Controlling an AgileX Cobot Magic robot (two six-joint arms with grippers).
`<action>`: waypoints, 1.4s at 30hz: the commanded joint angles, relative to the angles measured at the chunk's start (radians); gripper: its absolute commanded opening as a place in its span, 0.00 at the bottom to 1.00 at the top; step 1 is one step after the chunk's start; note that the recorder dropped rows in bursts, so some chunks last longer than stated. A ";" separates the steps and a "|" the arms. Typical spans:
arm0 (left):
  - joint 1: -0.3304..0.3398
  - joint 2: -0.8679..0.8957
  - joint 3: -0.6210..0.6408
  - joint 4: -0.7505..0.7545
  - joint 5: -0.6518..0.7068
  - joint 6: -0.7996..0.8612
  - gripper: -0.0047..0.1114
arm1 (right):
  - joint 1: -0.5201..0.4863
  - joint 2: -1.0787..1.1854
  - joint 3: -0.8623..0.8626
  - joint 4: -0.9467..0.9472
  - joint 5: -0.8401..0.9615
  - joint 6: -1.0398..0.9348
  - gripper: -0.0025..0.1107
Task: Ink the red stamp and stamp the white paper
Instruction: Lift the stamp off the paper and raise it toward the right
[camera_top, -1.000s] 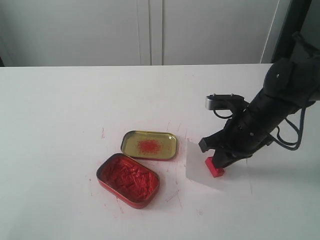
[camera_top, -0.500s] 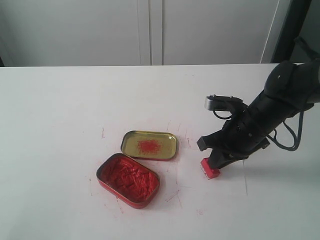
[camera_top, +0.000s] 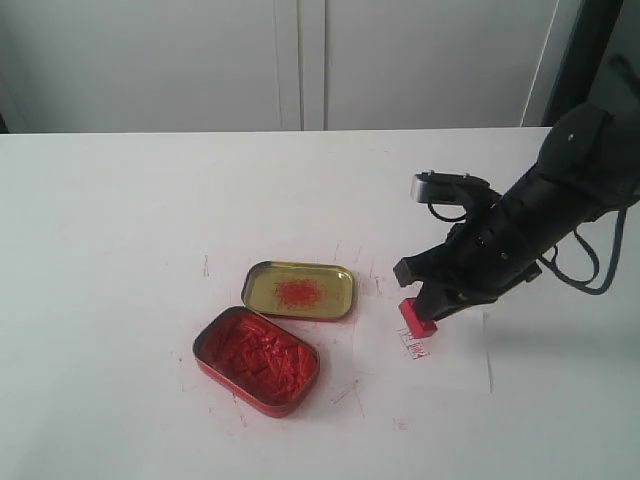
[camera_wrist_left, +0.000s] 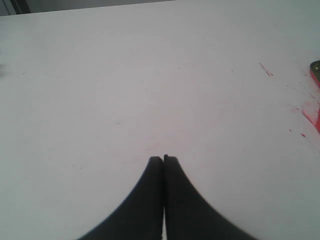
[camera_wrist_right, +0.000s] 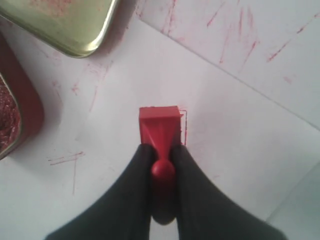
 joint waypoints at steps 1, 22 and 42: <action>0.003 -0.004 0.003 -0.001 -0.004 -0.003 0.04 | -0.004 -0.051 0.003 0.001 -0.002 -0.006 0.02; 0.003 -0.004 0.003 -0.001 -0.004 -0.003 0.04 | -0.004 -0.004 -0.064 0.228 -0.038 -0.060 0.02; 0.003 -0.004 0.003 -0.001 -0.004 -0.003 0.04 | -0.065 0.256 -0.200 0.577 -0.027 -0.240 0.02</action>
